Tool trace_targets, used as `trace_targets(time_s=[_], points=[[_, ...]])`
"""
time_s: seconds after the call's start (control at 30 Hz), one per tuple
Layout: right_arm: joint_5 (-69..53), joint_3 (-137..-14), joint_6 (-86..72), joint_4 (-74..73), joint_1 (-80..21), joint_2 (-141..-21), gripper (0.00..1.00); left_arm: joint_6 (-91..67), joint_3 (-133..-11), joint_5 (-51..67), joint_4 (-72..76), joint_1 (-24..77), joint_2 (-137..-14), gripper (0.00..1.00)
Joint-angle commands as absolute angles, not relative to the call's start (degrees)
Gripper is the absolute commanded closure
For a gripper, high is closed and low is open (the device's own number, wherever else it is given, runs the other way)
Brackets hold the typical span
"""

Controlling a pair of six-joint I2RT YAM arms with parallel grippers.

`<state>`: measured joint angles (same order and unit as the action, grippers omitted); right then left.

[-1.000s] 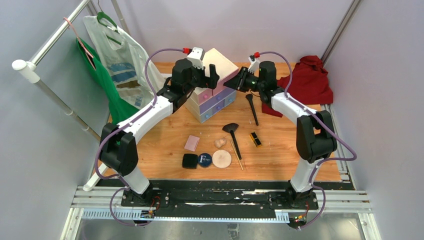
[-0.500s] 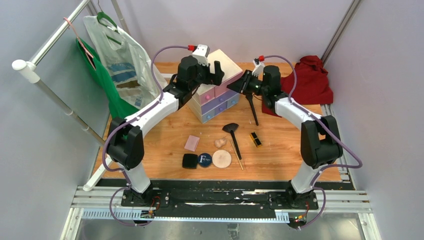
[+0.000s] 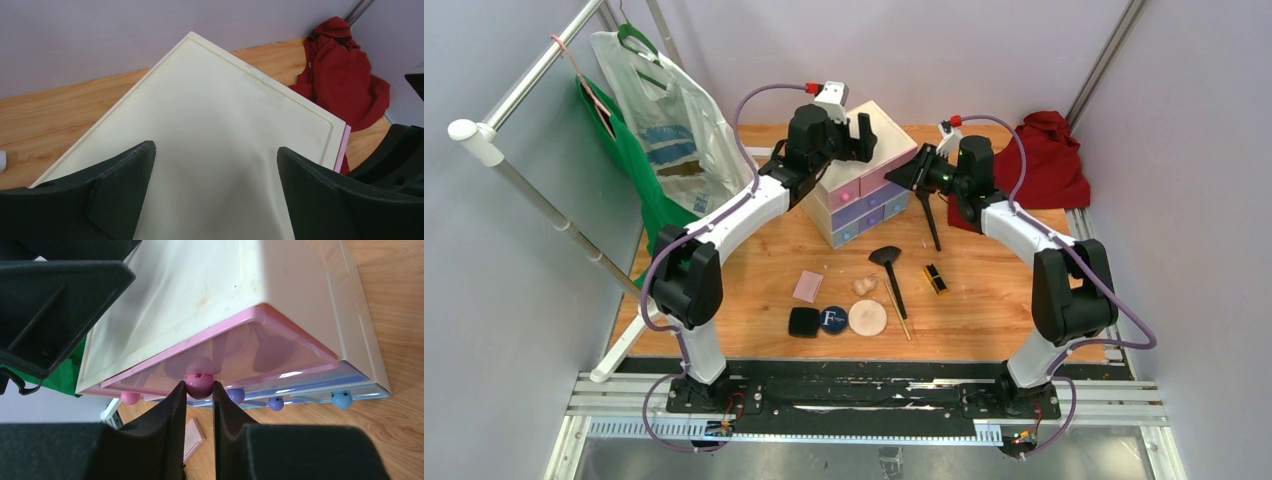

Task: Organize the makeup
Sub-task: Open the drawer in the storage box.

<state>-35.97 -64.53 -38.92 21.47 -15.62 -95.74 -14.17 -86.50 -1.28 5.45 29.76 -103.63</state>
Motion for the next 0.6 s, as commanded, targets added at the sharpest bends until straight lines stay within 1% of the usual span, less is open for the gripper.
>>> trace_targets(time_s=[0.0, 0.57], points=[[-37.08, -63.96, -38.01, 25.38, -13.4, -91.69, 0.99, -16.81, -86.25, -4.46, -11.91, 28.66, -109.94, 0.02], [-37.54, -62.48, -37.76, 24.44, -12.43, -88.78, 0.99, -17.77, -93.09, -5.06, -15.72, 25.16, -116.22, 0.02]])
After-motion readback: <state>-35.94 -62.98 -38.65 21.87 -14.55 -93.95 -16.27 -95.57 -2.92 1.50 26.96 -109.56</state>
